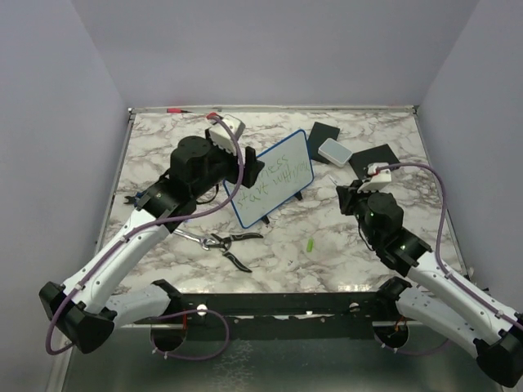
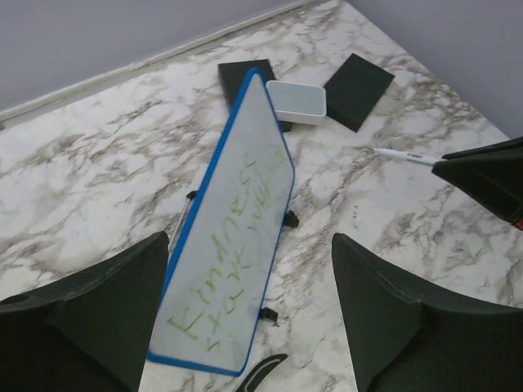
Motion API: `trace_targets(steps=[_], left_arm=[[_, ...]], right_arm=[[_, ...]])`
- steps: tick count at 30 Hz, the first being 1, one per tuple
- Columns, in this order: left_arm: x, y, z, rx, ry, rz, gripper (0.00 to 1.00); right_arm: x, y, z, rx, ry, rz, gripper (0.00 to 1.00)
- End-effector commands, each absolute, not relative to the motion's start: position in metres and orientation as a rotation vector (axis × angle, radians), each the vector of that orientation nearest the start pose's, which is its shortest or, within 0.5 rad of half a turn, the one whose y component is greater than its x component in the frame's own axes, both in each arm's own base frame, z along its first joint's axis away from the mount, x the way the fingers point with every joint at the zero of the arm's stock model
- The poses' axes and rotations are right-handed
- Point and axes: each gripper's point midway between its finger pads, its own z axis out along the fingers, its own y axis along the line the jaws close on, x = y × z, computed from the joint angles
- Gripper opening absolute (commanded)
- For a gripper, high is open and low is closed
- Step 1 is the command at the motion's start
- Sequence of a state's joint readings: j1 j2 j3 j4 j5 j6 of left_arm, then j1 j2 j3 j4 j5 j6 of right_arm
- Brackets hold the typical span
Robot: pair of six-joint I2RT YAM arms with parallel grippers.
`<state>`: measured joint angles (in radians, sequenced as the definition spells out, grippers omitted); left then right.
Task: Write a sentence on the whiteboard
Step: Close the whiteboard marker at the center of the board.
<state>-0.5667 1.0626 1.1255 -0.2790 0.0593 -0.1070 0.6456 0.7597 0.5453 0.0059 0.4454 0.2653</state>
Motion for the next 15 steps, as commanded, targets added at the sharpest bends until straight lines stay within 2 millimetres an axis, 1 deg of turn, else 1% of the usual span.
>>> trace_targets(steps=[1,5,7,8,12,15], left_arm=[[0.287,-0.252,0.319,0.54,1.799,-0.532,0.8],[0.258,-0.302,0.292,0.615,1.857,-0.596,0.8],[0.24,-0.326,0.274,0.656,1.894,-0.643,0.8],[0.231,-0.337,0.26,0.672,1.922,-0.657,0.79],[0.198,-0.368,0.213,0.695,2.001,-0.735,0.78],[0.179,-0.387,0.18,0.7,2.055,-0.776,0.76]], right_arm=[[0.275,0.122,0.215,0.037,1.798,0.269,0.01],[0.271,0.111,0.219,0.099,1.809,0.24,0.01],[0.268,0.107,0.221,0.103,1.8,0.236,0.01],[0.267,0.105,0.222,0.106,1.794,0.234,0.01],[0.263,0.093,0.223,0.163,1.778,0.205,0.01],[0.261,0.086,0.22,0.19,1.782,0.176,0.01]])
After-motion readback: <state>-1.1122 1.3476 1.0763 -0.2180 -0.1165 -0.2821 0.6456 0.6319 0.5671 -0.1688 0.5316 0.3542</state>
